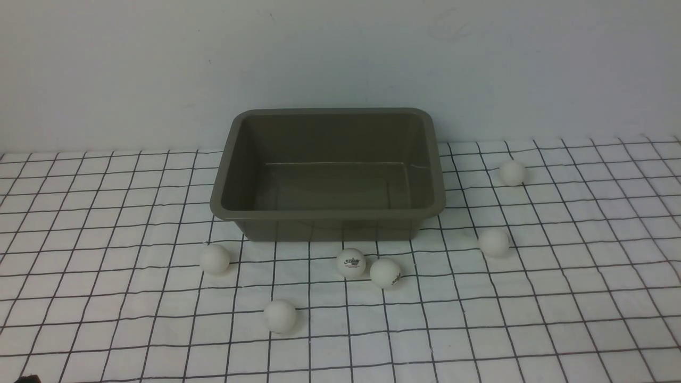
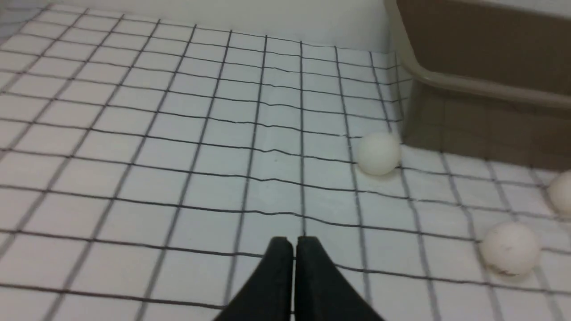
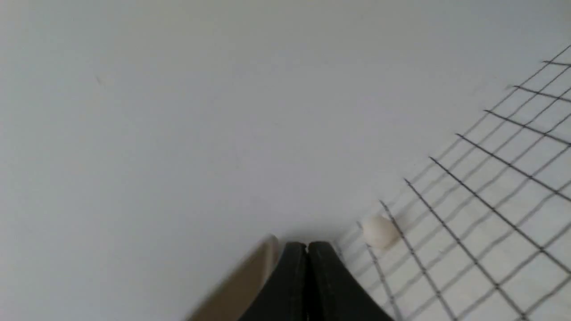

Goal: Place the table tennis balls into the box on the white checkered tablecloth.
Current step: 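Reach for and grasp a ping pong ball on the table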

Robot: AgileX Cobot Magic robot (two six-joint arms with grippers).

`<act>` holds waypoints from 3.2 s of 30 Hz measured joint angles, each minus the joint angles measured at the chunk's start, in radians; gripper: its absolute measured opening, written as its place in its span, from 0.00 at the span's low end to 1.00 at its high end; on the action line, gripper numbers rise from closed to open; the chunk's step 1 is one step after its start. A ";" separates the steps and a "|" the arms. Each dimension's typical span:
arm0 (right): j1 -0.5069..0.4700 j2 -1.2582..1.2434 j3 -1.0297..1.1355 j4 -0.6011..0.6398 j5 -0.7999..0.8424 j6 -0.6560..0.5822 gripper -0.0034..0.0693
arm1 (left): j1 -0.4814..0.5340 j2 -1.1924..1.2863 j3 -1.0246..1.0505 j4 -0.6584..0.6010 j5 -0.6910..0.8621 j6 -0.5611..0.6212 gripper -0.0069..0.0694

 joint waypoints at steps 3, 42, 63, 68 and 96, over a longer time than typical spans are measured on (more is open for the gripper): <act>0.000 0.000 0.000 0.119 -0.066 0.021 0.03 | 0.000 0.000 0.000 -0.198 0.000 -0.086 0.09; 0.229 0.389 -0.477 -0.110 0.291 -0.522 0.03 | 0.000 0.093 -0.248 -0.896 -0.119 0.733 0.09; 0.298 1.328 -1.146 -0.326 0.584 -0.764 0.03 | 0.000 0.948 -0.748 -0.241 0.259 0.832 0.09; 0.298 1.439 -1.236 -0.398 0.597 -0.700 0.03 | 0.000 1.073 -0.804 -0.103 0.294 0.629 0.09; 0.132 2.356 -2.195 -0.271 0.981 -0.669 0.57 | 0.000 1.277 -0.946 0.080 0.429 0.428 0.09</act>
